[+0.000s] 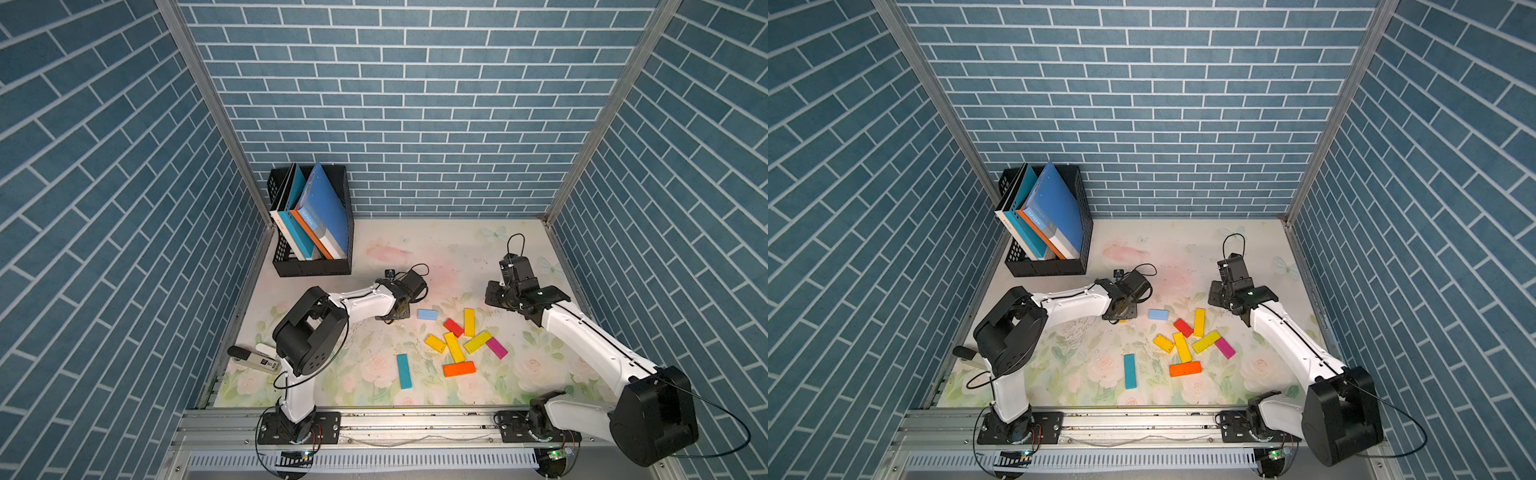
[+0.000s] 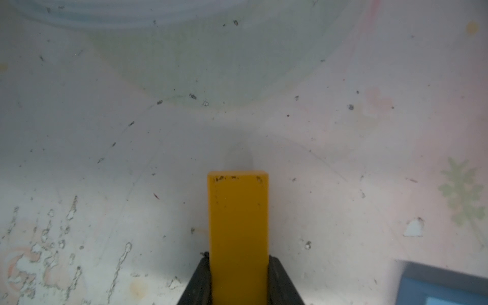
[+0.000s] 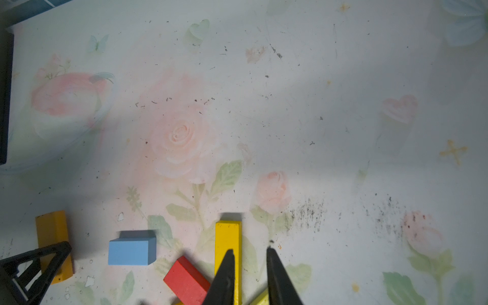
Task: Assemble the letter h with building blocks
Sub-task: Place the building block at the center of the board.
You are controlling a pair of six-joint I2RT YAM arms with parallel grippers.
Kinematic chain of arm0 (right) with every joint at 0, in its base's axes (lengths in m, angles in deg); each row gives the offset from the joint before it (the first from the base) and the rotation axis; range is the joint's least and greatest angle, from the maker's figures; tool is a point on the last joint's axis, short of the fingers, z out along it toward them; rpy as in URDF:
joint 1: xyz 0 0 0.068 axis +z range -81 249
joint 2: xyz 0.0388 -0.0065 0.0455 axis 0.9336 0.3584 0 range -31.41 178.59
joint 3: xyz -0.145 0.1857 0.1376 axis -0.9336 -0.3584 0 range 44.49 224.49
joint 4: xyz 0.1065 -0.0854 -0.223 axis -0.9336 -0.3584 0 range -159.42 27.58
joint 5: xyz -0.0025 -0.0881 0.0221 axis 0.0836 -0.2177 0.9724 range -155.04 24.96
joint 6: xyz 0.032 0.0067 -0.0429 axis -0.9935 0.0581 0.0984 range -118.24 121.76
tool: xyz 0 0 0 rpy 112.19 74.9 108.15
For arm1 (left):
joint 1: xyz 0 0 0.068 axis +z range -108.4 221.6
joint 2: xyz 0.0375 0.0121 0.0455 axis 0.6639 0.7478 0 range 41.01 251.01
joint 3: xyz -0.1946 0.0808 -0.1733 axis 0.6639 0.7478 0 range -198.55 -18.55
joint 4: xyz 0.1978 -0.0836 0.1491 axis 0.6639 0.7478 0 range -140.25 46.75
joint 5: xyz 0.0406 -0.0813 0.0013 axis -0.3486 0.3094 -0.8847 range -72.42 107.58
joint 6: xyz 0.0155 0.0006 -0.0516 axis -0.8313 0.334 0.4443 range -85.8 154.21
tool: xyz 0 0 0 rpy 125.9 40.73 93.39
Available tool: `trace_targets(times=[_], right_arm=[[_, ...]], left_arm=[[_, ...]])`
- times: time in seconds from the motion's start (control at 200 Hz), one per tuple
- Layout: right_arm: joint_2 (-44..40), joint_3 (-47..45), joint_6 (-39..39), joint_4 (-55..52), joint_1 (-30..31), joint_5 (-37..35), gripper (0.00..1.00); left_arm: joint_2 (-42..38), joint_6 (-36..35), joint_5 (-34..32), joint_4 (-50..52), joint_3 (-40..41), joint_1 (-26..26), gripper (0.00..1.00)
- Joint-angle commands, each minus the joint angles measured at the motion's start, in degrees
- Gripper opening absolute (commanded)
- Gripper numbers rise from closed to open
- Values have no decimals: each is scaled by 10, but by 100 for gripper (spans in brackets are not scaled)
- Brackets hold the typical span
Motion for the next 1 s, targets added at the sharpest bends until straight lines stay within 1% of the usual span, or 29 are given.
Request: trace_targets(times=[0.0, 0.065, 0.085, 0.13, 0.2, 0.26, 0.395, 0.53, 0.67, 0.835, 0.92, 0.995], right_arm=[[0, 7, -5, -17, 3, -1, 25], [-1, 9, -5, -17, 3, -2, 29], [0, 9, -6, -18, 4, -3, 30], [-1, 10, -7, -18, 3, -2, 34], [-1, 11, -9, -19, 3, -2, 39], [0, 13, -10, -17, 3, 0, 43], [1, 17, -11, -18, 3, 2, 44], [3, 22, -10, -22, 3, 0, 45], [8, 22, -8, -21, 4, -1, 45], [11, 20, -10, -19, 3, -1, 45], [11, 21, -10, -21, 3, 0, 45], [8, 22, -10, -23, 3, -1, 45]], left_arm=[[11, -13, 1, -4, 7, 4, 16], [11, -13, 2, -6, 10, 4, 40], [10, -13, 3, -6, 11, 4, 45], [7, -12, 2, -7, 13, 4, 50], [2, -12, 3, -7, 16, 4, 54], [-1, -11, 1, -7, 17, 3, 55], [-5, -17, -3, -4, 19, 4, 55], [-4, -22, -8, 4, 16, 4, 52], [-10, -21, -8, 5, 21, 4, 52], [-12, -20, -1, 0, 24, 4, 46], [-12, -19, -1, 0, 26, 4, 46], [-13, -18, -4, 1, 29, 4, 48]])
